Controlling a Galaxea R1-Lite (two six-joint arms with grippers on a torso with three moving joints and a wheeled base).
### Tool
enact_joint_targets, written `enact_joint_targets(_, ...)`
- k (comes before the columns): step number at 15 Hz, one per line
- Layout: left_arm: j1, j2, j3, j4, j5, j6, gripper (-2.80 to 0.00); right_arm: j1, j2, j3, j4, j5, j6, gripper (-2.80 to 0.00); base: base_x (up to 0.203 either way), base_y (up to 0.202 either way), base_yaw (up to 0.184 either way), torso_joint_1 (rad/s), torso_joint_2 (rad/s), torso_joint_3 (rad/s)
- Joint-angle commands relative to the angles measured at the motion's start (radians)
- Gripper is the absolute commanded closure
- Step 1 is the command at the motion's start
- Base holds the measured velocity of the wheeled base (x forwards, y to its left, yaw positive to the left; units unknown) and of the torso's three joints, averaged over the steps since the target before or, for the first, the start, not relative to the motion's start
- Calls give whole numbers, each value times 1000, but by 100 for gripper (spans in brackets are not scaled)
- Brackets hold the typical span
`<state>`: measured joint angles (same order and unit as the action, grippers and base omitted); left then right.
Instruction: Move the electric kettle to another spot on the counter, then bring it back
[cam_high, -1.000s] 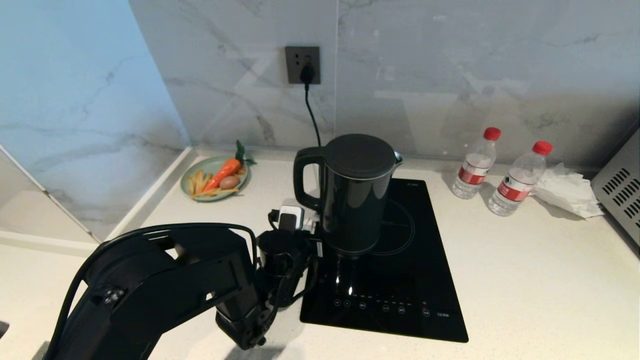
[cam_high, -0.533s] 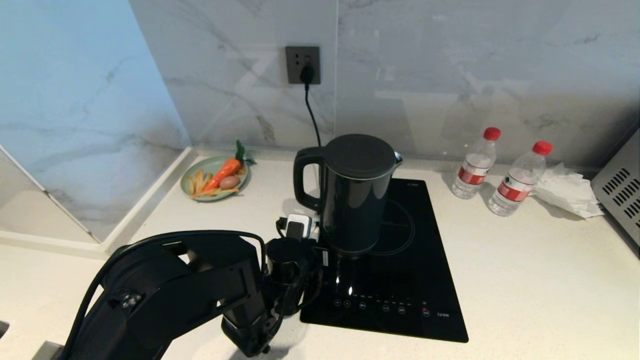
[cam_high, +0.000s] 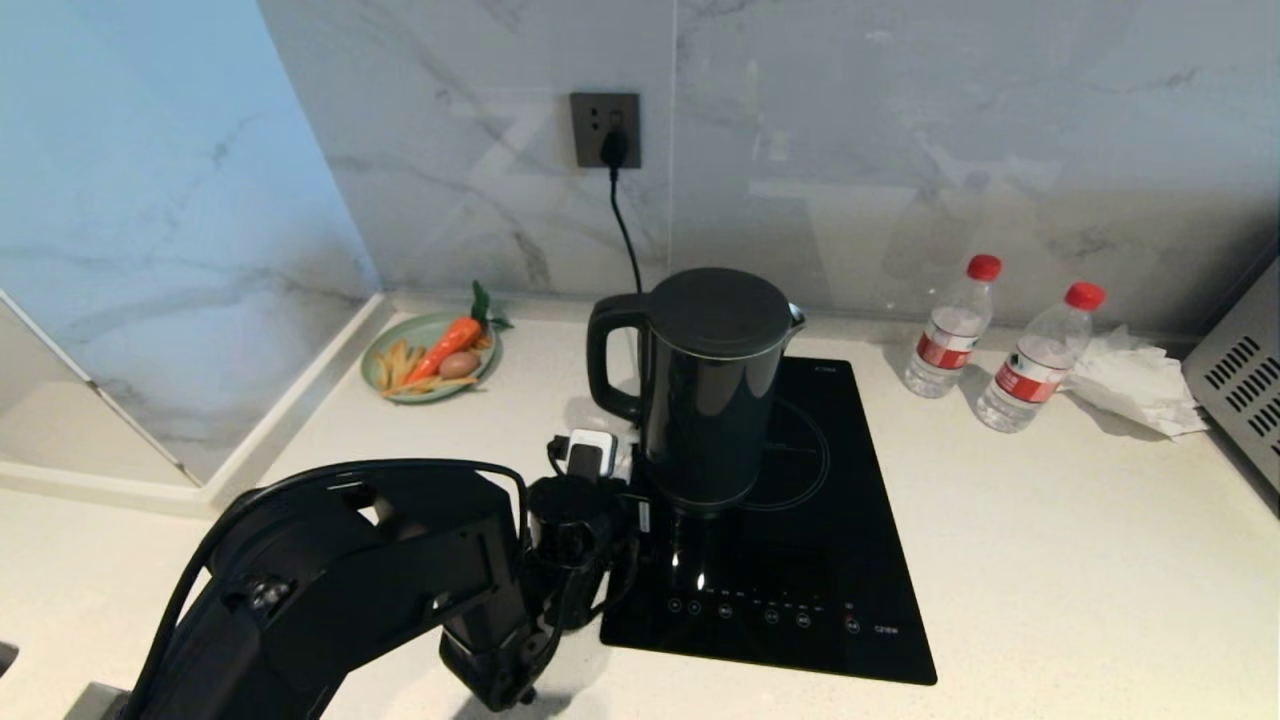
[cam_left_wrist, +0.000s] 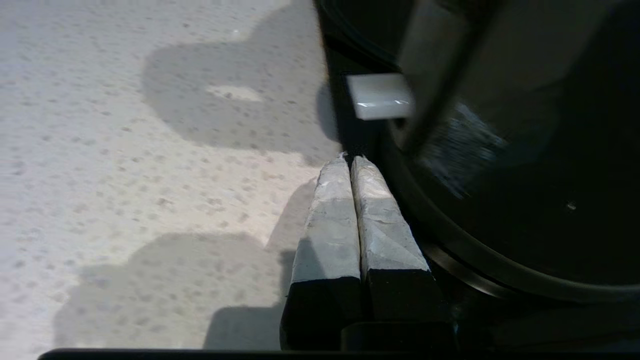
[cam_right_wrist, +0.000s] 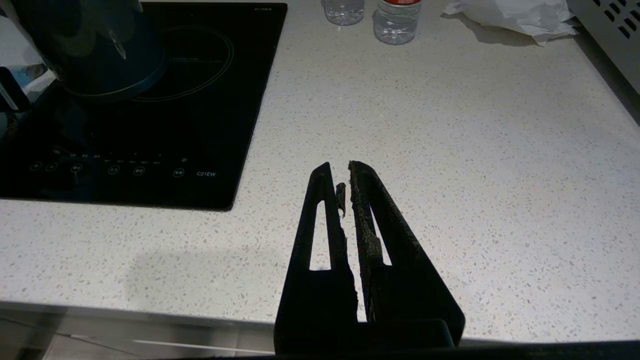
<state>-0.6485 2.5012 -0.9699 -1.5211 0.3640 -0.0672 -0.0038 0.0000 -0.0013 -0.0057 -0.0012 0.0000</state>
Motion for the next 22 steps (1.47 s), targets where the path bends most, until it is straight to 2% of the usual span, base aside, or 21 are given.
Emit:
enact_joint_targets(1, 36, -17, 5, -9, -2, 0, 0, 1, 0, 0, 0, 0, 0, 0, 0, 0, 0, 0, 0, 0)
enact_joint_targets(3, 71, -35, 5, -9, -8, 3, 0, 0, 0, 0, 0, 0, 0, 0, 0, 0, 0, 0, 0, 0)
enact_joint_targets(7, 78, -46, 22, -9, -11, 11, 0, 1, 0, 0, 0, 0, 0, 0, 0, 0, 0, 0, 0, 0)
enact_joint_targets(9, 69, -52, 86, -9, -13, 17, 0, 0, 0, 0, 0, 0, 0, 0, 0, 0, 0, 0, 0, 0)
enact_joint_targets(11, 68, -94, 202, -9, -16, 15, 0, -1, 0, 1, 0, 0, 0, 0, 0, 0, 0, 0, 0, 0)
enact_joint_targets(16, 107, -260, 426, -9, -80, 9, 0, 1, 0, 0, 0, 0, 0, 0, 0, 0, 0, 0, 0, 0)
enact_joint_targets(22, -35, -452, 562, -9, -75, 7, 0, 1, 0, 0, 0, 1, 0, 0, 0, 0, 0, 0, 0, 0)
